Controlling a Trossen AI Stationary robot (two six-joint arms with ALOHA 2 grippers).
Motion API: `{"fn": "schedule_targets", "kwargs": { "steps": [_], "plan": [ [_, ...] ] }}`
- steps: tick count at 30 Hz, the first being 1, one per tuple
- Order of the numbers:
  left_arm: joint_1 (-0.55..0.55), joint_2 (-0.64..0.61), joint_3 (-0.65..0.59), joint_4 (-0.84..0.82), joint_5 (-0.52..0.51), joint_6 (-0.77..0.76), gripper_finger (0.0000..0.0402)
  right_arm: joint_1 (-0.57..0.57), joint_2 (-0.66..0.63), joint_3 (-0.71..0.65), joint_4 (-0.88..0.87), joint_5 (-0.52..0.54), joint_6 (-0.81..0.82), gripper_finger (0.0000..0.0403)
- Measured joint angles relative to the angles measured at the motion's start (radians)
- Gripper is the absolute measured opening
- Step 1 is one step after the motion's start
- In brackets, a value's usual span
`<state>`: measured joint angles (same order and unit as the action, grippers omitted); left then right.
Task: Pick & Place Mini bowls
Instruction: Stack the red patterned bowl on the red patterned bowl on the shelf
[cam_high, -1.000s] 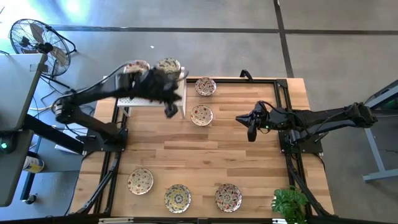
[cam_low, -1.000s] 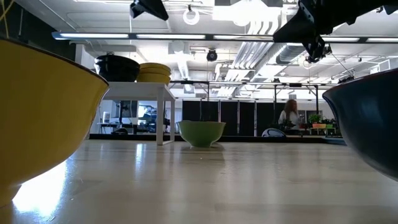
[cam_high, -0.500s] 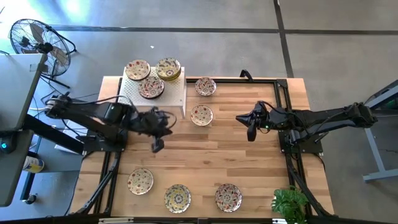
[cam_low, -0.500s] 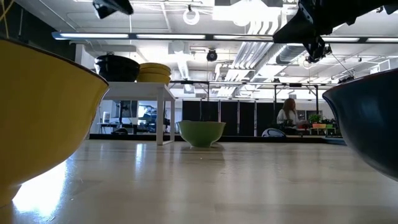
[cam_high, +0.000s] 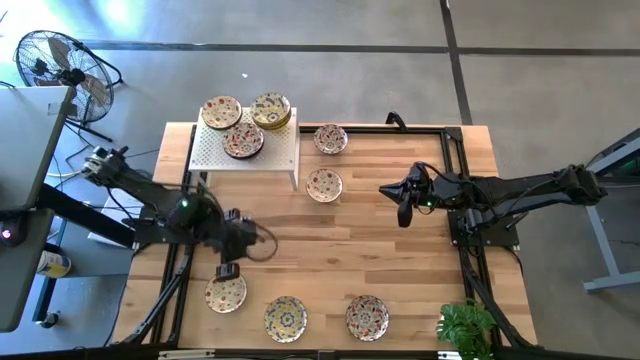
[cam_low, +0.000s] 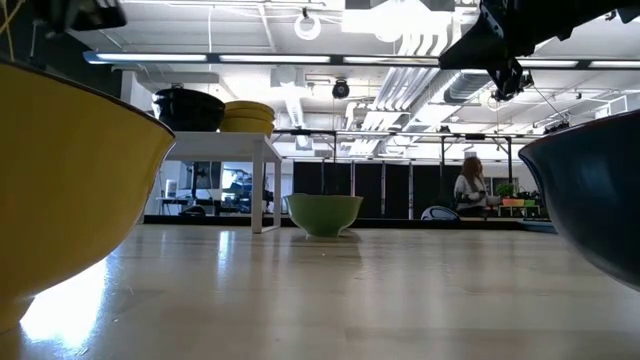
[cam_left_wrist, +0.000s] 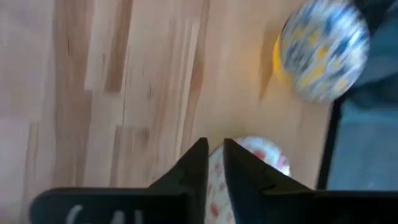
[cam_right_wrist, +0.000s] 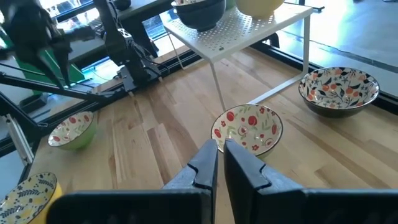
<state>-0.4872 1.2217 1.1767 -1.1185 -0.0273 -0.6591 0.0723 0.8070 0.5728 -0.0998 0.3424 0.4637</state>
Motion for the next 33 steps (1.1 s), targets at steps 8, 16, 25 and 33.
{"fn": "schedule_targets", "kwargs": {
  "steps": [8,16,25,33],
  "plan": [
    [-0.089,0.134,-0.001,-0.055,0.027,-0.026,0.0117,0.000,0.000,0.000,0.000,0.004,-0.019,0.0016],
    [-0.090,0.151,-0.174,0.083,0.131,-0.016,0.0123,0.000,0.000,0.000,0.000,-0.006,-0.019,0.0016],
    [-0.090,0.151,-0.302,0.233,0.186,0.045,0.0123,0.000,0.000,0.000,0.001,-0.012,0.003,0.0016],
    [-0.089,0.150,-0.394,0.303,0.230,0.035,0.0111,0.000,0.000,0.000,0.001,-0.009,0.003,0.0016]
  ]
}}
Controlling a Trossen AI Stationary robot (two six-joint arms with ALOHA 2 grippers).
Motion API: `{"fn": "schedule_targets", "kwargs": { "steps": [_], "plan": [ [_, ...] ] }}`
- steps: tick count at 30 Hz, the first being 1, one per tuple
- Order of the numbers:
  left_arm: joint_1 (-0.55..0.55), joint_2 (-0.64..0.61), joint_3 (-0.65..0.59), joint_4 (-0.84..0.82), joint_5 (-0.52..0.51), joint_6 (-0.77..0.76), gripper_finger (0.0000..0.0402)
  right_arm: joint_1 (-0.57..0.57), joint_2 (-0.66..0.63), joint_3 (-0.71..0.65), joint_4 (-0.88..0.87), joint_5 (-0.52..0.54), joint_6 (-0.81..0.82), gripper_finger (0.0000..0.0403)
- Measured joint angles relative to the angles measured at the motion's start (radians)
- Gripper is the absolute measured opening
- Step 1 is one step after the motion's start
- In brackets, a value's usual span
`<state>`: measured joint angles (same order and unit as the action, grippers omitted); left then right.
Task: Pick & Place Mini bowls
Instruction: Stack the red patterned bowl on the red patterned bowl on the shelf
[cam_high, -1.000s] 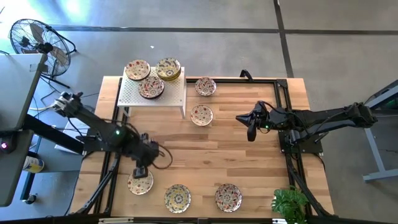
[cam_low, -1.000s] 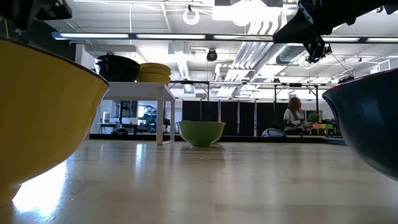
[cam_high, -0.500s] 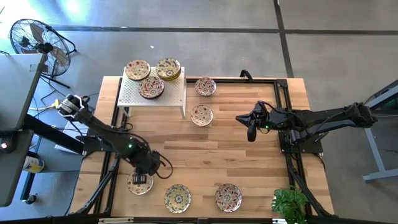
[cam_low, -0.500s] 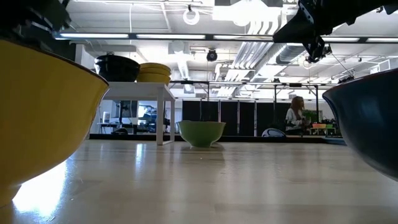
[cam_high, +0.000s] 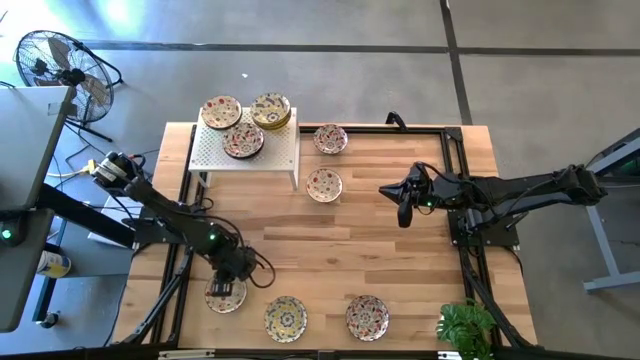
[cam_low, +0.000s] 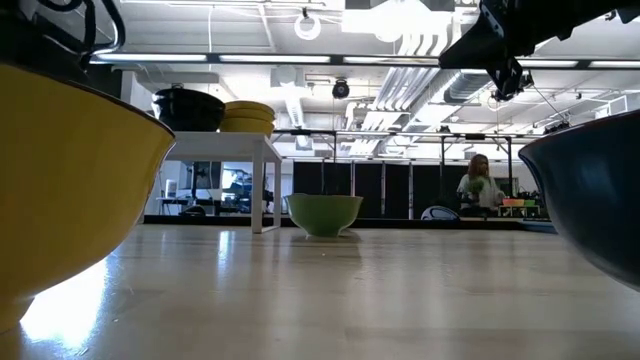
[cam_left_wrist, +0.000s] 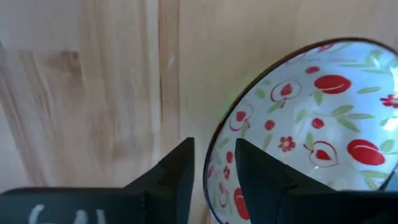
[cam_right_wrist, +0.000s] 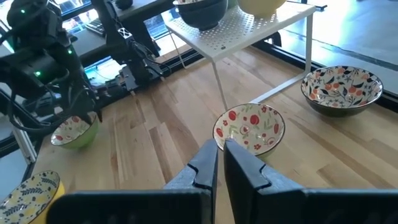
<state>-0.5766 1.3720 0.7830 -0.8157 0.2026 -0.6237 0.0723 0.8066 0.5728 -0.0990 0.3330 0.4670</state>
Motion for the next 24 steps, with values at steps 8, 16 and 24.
{"fn": "schedule_targets", "kwargs": {
  "steps": [8,16,24],
  "plan": [
    [0.001,-0.050,-0.006,-0.007,-0.037,-0.111,0.0012,0.000,0.000,0.000,0.000,0.020,-0.003,0.0016],
    [0.107,-0.248,-0.007,-0.084,-0.199,-0.377,0.0008,0.000,0.000,0.000,0.000,0.032,-0.022,0.0016],
    [0.232,-0.392,-0.082,-0.074,-0.349,-0.820,0.0005,0.000,0.000,0.000,0.000,0.035,-0.022,0.0016]
  ]
}}
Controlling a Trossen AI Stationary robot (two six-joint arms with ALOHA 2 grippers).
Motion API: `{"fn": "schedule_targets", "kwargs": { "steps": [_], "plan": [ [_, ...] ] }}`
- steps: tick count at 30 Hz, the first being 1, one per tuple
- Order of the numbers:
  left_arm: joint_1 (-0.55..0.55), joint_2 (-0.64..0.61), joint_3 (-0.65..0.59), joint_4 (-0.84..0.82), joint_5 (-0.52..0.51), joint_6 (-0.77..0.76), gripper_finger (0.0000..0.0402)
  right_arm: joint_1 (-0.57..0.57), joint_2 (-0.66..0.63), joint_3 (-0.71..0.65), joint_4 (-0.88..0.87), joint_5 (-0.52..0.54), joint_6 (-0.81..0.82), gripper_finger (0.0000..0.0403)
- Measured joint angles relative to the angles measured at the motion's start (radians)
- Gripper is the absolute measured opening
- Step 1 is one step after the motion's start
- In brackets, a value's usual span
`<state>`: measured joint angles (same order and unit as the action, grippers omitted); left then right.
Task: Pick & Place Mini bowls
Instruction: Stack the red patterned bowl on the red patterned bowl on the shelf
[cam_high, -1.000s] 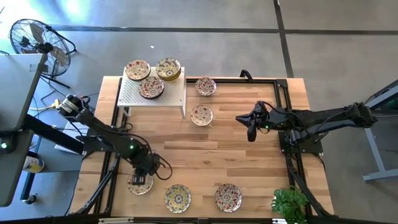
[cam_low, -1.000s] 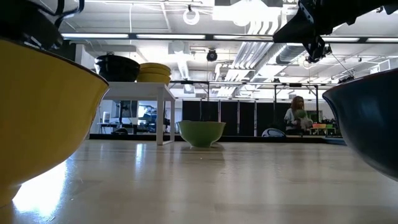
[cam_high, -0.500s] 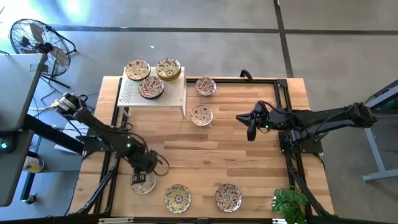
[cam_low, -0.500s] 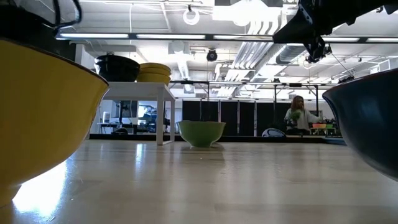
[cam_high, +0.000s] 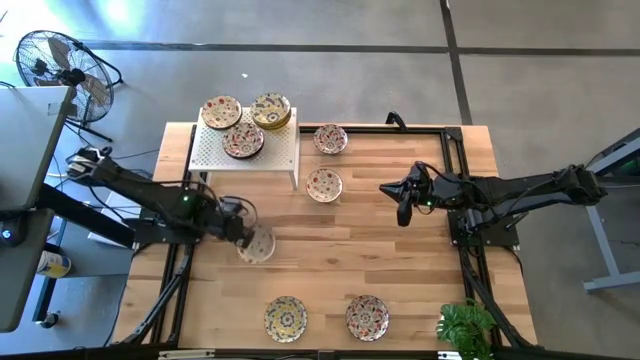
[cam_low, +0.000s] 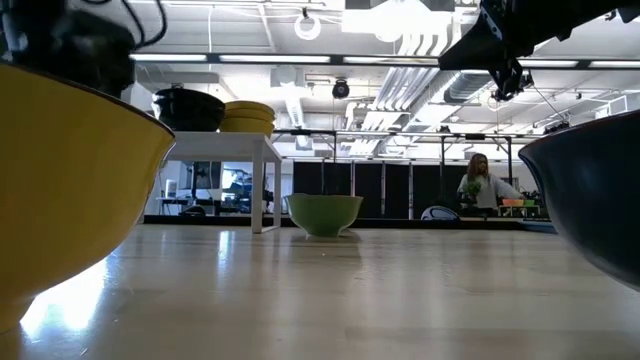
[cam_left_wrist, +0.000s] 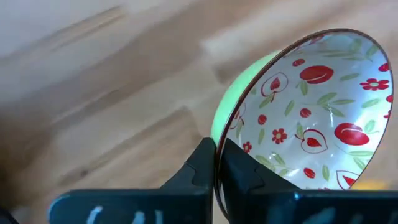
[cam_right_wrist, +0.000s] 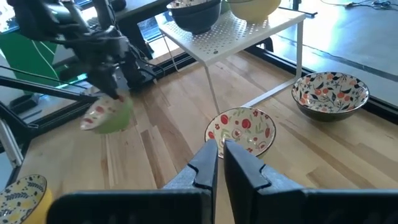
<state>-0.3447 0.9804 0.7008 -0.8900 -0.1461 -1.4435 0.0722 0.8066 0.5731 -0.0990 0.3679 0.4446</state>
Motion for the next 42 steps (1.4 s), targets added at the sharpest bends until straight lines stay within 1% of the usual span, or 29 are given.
{"fn": "schedule_targets", "kwargs": {
  "steps": [2,4,6,9,11,14,19,22,26,30,35,37,42],
  "plan": [
    [0.023,-0.014,-0.044,0.011,-0.003,-0.120,0.0005,0.000,0.000,0.000,0.001,0.000,0.000,0.0016],
    [0.037,-0.018,-0.086,0.045,-0.013,-0.208,0.0005,0.000,0.000,0.000,0.003,0.000,0.000,0.0016],
    [0.047,-0.017,-0.116,0.104,-0.031,-0.274,0.0005,0.000,0.000,0.000,0.003,0.000,0.000,0.0016],
    [0.052,-0.017,-0.147,0.155,-0.087,-0.362,0.0005,0.000,0.000,0.000,0.003,0.000,0.000,0.0016],
    [0.052,-0.016,-0.157,0.158,-0.118,-0.405,0.0011,0.000,0.000,0.000,0.003,0.000,0.000,0.0016],
    [0.051,-0.015,-0.161,0.141,-0.134,-0.450,0.0030,0.000,0.000,0.000,0.003,0.000,0.000,0.0016],
    [0.051,-0.015,-0.162,0.087,-0.126,-0.445,0.0070,0.000,0.000,0.000,0.003,0.000,-0.001,0.0016],
    [0.051,-0.015,-0.161,0.078,-0.100,-0.372,0.0093,0.000,0.000,0.000,0.003,0.003,-0.008,0.0016],
    [0.050,-0.015,-0.126,0.075,-0.080,-0.194,0.0121,0.000,0.000,0.000,0.003,0.008,-0.008,0.0016],
    [0.050,-0.015,-0.048,0.077,-0.078,0.049,0.0139,0.000,0.000,0.000,0.003,0.008,-0.008,0.0016],
    [0.050,-0.015,0.031,0.082,-0.066,0.375,0.0144,0.000,0.000,0.000,0.003,0.008,-0.008,0.0016],
    [0.050,-0.015,0.038,0.076,-0.058,0.441,0.0144,0.000,0.000,0.000,0.003,0.008,-0.008,0.0016],
    [0.049,-0.012,0.038,0.058,-0.037,0.503,0.0144,0.000,0.000,0.000,0.003,0.008,-0.008,0.0016]
  ]
}}
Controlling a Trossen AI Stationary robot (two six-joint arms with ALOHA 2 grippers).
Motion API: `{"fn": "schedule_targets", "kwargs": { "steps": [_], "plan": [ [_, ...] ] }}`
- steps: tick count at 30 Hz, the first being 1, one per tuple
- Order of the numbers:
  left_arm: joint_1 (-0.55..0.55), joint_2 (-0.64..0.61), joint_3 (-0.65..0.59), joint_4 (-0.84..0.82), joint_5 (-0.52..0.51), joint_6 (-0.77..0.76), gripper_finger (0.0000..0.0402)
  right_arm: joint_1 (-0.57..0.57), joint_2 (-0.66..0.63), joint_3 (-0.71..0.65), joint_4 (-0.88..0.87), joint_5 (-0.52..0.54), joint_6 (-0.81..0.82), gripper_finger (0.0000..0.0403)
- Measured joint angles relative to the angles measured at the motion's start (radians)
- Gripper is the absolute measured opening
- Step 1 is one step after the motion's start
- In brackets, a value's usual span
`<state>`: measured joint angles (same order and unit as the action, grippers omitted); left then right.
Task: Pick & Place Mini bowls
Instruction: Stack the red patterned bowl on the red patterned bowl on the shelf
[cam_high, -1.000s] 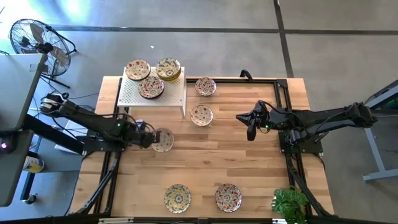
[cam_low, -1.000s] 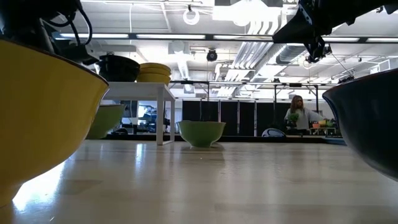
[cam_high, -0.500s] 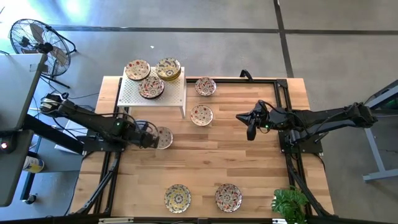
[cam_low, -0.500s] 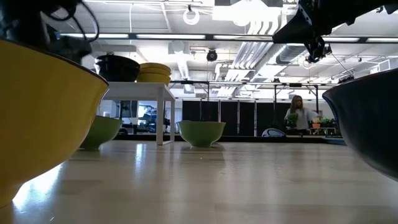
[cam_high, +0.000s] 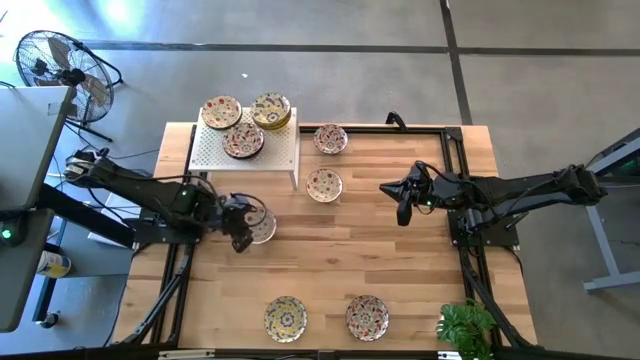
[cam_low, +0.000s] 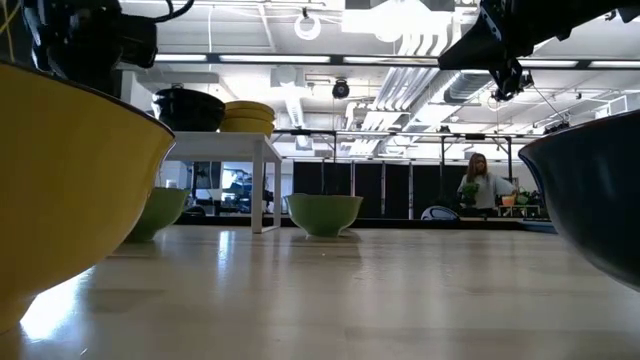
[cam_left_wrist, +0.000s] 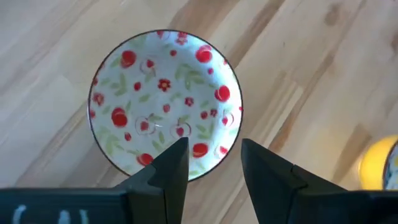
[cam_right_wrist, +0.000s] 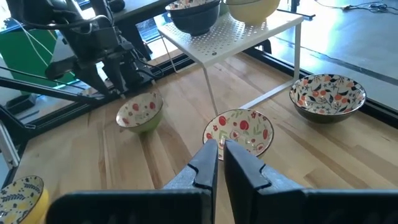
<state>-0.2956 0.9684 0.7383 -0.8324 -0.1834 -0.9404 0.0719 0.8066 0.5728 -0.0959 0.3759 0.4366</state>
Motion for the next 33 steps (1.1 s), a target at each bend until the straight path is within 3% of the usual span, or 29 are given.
{"fn": "schedule_targets", "kwargs": {
  "steps": [8,16,24,29,33],
  "plan": [
    [-0.081,0.137,0.000,0.020,0.021,0.206,0.0145,0.000,0.000,0.000,0.000,0.000,0.000,0.0016],
    [-0.133,0.287,0.002,0.070,0.003,0.204,0.0160,0.000,0.000,0.000,0.002,0.000,0.005,0.0016],
    [-0.131,0.307,0.002,0.097,-0.095,0.212,0.0199,0.000,0.000,0.000,0.003,0.000,0.007,0.0016],
    [-0.131,0.313,0.002,0.100,-0.123,0.246,0.0183,0.000,0.000,0.000,0.003,0.001,0.002,0.0016],
    [-0.131,0.347,0.002,0.109,-0.087,0.293,0.0162,0.000,0.000,0.000,0.003,0.002,0.000,0.0016]
  ]
}}
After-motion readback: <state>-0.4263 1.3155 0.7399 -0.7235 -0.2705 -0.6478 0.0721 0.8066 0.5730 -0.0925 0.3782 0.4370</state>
